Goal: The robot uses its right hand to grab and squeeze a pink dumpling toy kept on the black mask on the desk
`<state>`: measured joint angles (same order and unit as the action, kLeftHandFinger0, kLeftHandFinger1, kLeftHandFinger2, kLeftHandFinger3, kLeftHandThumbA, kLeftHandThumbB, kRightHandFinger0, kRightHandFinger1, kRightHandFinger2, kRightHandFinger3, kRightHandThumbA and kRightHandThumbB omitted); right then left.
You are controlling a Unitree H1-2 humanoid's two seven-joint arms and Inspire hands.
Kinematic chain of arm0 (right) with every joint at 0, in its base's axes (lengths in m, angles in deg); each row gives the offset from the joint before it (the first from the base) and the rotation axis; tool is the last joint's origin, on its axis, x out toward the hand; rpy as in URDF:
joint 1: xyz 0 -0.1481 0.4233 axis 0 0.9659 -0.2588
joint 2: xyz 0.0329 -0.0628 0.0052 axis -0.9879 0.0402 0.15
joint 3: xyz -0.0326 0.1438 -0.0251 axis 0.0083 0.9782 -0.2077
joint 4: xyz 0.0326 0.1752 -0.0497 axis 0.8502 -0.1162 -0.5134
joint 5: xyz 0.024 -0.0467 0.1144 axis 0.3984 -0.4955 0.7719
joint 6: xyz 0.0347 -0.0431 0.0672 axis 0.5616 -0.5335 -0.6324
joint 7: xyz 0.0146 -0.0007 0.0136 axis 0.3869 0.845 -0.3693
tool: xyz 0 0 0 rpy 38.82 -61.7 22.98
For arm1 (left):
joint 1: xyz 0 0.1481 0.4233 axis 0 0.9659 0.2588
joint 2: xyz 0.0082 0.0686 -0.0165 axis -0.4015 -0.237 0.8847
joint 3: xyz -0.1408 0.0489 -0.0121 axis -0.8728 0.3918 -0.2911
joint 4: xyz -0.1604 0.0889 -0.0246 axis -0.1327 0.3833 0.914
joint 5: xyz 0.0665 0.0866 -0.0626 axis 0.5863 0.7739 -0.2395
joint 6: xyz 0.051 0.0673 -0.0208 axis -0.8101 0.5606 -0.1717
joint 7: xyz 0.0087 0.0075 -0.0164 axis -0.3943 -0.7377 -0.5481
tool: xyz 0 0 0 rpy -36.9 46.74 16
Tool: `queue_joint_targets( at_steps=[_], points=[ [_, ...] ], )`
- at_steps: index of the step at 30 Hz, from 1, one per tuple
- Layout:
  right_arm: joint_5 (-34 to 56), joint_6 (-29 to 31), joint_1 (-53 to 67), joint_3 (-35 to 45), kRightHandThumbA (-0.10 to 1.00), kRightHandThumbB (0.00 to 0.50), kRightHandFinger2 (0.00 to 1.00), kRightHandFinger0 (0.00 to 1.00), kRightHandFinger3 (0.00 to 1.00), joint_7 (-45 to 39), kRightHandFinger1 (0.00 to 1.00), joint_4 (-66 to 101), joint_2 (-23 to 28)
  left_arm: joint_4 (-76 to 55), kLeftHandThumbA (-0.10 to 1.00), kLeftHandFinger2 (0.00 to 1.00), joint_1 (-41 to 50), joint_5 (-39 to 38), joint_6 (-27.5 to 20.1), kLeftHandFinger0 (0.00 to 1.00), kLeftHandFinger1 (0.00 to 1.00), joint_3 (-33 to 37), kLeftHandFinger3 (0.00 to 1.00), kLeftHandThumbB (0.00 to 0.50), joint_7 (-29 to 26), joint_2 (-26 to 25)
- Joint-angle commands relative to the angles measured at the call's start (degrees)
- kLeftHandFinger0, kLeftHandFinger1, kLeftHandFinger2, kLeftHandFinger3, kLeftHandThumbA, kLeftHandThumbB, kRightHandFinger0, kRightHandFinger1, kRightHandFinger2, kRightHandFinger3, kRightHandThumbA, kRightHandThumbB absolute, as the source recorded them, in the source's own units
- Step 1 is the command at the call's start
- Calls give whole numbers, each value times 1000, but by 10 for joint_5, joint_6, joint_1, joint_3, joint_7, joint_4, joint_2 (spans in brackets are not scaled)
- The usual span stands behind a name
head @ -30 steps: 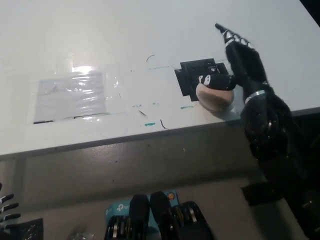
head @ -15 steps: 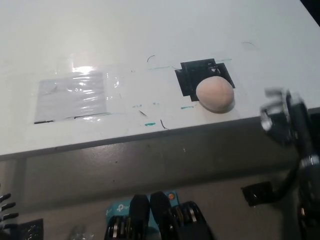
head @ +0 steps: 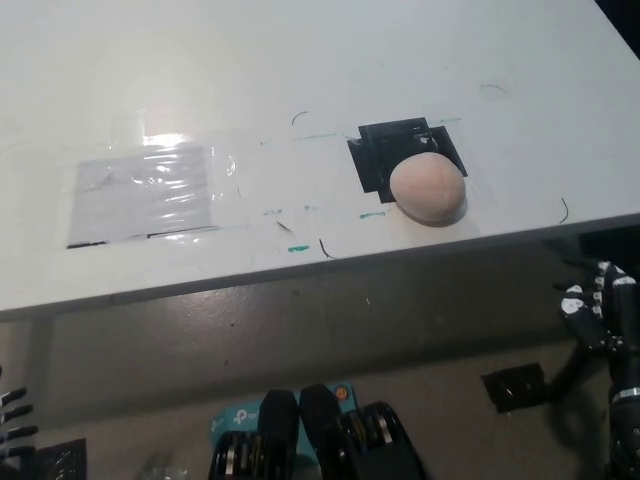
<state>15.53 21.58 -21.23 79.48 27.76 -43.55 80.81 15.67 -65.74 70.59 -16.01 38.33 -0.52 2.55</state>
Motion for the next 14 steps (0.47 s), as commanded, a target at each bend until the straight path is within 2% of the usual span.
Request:
queue_joint_targets(
  at_steps=[1,6,9,11,14],
  points=[
    [78,43,-23,31,-100,140,431,191,663,14,300,-18,-5,-9,1000,888,-6,1,5,779,825,-2,918,130,0,-16],
    [105,36,-31,47,-100,155,338,104,638,11,201,-33,-10,-3,1000,886,-3,-3,-3,772,816,-5,909,144,1,-11],
    [111,32,-33,43,-100,158,315,79,618,10,186,-31,-10,-6,1000,872,-2,1,-8,756,799,-4,887,151,-1,-10],
    [119,23,-34,41,-100,149,292,57,619,7,164,-28,-10,-8,1000,870,-2,0,-6,746,797,-3,892,128,0,-11],
    [121,23,-34,38,-100,154,281,52,624,6,157,-28,-8,-6,1000,874,-2,-4,-3,761,806,-7,900,126,-1,-9]
  ],
)
